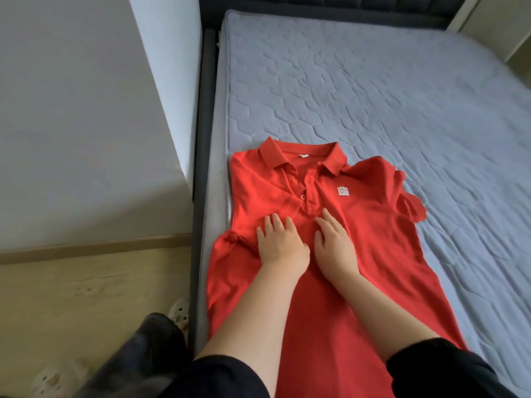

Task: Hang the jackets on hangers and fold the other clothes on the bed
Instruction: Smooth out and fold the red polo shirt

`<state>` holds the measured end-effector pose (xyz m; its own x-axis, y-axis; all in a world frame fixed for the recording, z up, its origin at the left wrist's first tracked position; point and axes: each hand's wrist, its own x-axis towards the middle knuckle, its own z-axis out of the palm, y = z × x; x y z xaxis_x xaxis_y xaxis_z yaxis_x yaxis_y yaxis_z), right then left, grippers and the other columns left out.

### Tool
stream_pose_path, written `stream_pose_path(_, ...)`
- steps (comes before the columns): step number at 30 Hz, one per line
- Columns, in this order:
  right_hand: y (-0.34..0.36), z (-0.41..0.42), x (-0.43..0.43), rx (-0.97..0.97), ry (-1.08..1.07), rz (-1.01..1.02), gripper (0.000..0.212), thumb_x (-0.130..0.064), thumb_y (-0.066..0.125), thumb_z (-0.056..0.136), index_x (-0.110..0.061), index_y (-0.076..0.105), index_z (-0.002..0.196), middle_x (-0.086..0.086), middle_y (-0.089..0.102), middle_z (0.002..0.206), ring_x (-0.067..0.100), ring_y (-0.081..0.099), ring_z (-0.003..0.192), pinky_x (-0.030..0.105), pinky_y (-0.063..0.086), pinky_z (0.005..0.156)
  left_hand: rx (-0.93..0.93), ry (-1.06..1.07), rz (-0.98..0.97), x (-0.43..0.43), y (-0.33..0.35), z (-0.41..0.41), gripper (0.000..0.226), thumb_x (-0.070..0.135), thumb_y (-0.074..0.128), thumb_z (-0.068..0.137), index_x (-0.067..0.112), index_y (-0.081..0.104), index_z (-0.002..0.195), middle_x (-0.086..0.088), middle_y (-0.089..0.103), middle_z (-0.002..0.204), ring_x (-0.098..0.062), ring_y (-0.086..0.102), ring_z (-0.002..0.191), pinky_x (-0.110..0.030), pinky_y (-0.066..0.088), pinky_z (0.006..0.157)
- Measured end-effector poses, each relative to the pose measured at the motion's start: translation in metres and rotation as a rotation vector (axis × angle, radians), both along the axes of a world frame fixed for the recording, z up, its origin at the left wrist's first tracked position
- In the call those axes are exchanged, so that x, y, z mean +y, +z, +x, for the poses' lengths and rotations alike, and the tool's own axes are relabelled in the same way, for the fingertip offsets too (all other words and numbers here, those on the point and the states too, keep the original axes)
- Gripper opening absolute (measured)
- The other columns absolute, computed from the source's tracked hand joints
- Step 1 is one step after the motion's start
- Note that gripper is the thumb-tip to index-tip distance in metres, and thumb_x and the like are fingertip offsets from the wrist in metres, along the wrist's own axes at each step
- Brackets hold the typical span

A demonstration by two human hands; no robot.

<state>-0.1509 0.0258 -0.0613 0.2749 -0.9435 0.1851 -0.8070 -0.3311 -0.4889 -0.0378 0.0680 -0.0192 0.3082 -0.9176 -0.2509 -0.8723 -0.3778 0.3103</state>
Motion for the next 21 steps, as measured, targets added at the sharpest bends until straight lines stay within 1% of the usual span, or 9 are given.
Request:
stream_pose_path(3, 0.016, -0.033, -0.002, -0.327, -0.318, -0.147, 0.033, -0.004, 0.043, 0.081, -0.002, 0.066, 0.105, 0.013, 0.059, 0.123, 0.029, 0.05, 0.119, 0.019, 0.027, 0.101, -0.038, -0.09, 0.039, 0.0, -0.011, -0.012, 0.068, 0.036, 0.043, 0.095, 0.017, 0.013, 0.152, -0.012, -0.003, 0.16, -0.032, -0.005, 0.147, -0.051, 0.002, 0.117)
stream_pose_path(6, 0.023, -0.071, -0.02, -0.457, -0.623, -0.015, 0.032, -0.003, 0.048, 0.084, -0.001, 0.06, 0.114, 0.016, 0.054, 0.123, 0.031, 0.045, 0.119, 0.023, 0.027, 0.101, -0.027, -0.151, 0.023, -0.007, -0.014, -0.023, 0.064, 0.042, 0.036, 0.098, 0.023, 0.009, 0.153, -0.009, -0.008, 0.16, -0.031, -0.012, 0.146, -0.052, 0.0, 0.117)
stream_pose_path(10, 0.019, -0.11, -0.056, -0.669, -0.941, 0.227, 0.056, -0.031, 0.057, 0.086, 0.003, 0.049, 0.129, 0.022, 0.053, 0.13, 0.032, 0.049, 0.123, 0.035, 0.034, 0.104, 0.056, -0.303, 0.036, -0.016, -0.018, -0.043, 0.063, 0.053, 0.03, 0.098, 0.036, 0.004, 0.152, -0.003, -0.014, 0.16, -0.028, -0.017, 0.146, -0.054, -0.002, 0.115)
stream_pose_path(13, 0.023, -0.124, -0.081, -0.739, -0.986, 0.404, 0.054, -0.042, 0.056, 0.09, -0.002, 0.054, 0.126, 0.014, 0.056, 0.128, 0.029, 0.053, 0.117, 0.035, 0.039, 0.099, 0.043, -0.355, 0.047, -0.012, -0.028, -0.047, 0.065, 0.056, 0.032, 0.096, 0.04, 0.002, 0.151, 0.002, -0.015, 0.16, -0.027, -0.018, 0.145, -0.057, -0.003, 0.114)
stream_pose_path(15, 0.026, -0.131, -0.094, -0.797, -0.942, 0.505, 0.036, -0.047, 0.054, 0.092, -0.011, 0.06, 0.098, 0.008, 0.054, 0.111, 0.024, 0.056, 0.09, 0.033, 0.04, 0.088, 0.037, -0.366, 0.068, -0.012, -0.032, -0.045, 0.067, 0.057, 0.034, 0.095, 0.039, 0.001, 0.151, 0.003, -0.014, 0.16, -0.026, -0.019, 0.145, -0.057, -0.003, 0.114)
stream_pose_path(17, 0.025, -0.139, -0.104, -0.789, -0.924, 0.561, 0.035, -0.046, 0.056, 0.091, -0.018, 0.045, 0.074, 0.008, 0.048, 0.103, 0.016, 0.044, 0.065, 0.03, 0.037, 0.079, 0.059, -0.362, 0.094, -0.015, -0.033, -0.043, 0.068, 0.057, 0.035, 0.095, 0.039, 0.001, 0.151, 0.004, -0.014, 0.16, -0.025, -0.02, 0.145, -0.057, -0.003, 0.114)
stream_pose_path(18, 0.025, -0.141, -0.106, -0.773, -0.908, 0.588, 0.036, -0.045, 0.056, 0.091, -0.018, 0.042, 0.072, 0.007, 0.047, 0.103, 0.015, 0.041, 0.062, 0.03, 0.036, 0.078, 0.07, -0.359, 0.099, -0.017, -0.032, -0.043, 0.068, 0.057, 0.036, 0.095, 0.039, 0.001, 0.151, 0.004, -0.014, 0.16, -0.025, -0.02, 0.145, -0.056, -0.004, 0.114)
stream_pose_path(19, 0.026, -0.142, -0.107, -0.767, -0.904, 0.605, 0.034, -0.045, 0.056, 0.092, -0.016, 0.046, 0.076, 0.007, 0.046, 0.104, 0.016, 0.042, 0.063, 0.03, 0.036, 0.079, 0.078, -0.357, 0.097, -0.017, -0.032, -0.042, 0.069, 0.057, 0.036, 0.095, 0.039, 0.0, 0.151, 0.005, -0.014, 0.16, -0.024, -0.021, 0.145, -0.056, -0.004, 0.114)
stream_pose_path(21, 0.023, -0.143, -0.111, -0.809, -0.901, 0.627, 0.043, -0.045, 0.057, 0.091, -0.006, 0.057, 0.109, 0.007, 0.046, 0.105, 0.021, 0.048, 0.08, 0.03, 0.037, 0.08, 0.088, -0.356, 0.084, -0.017, -0.033, -0.042, 0.07, 0.057, 0.036, 0.095, 0.037, -0.001, 0.151, 0.005, -0.014, 0.16, -0.024, -0.021, 0.145, -0.055, -0.005, 0.114)
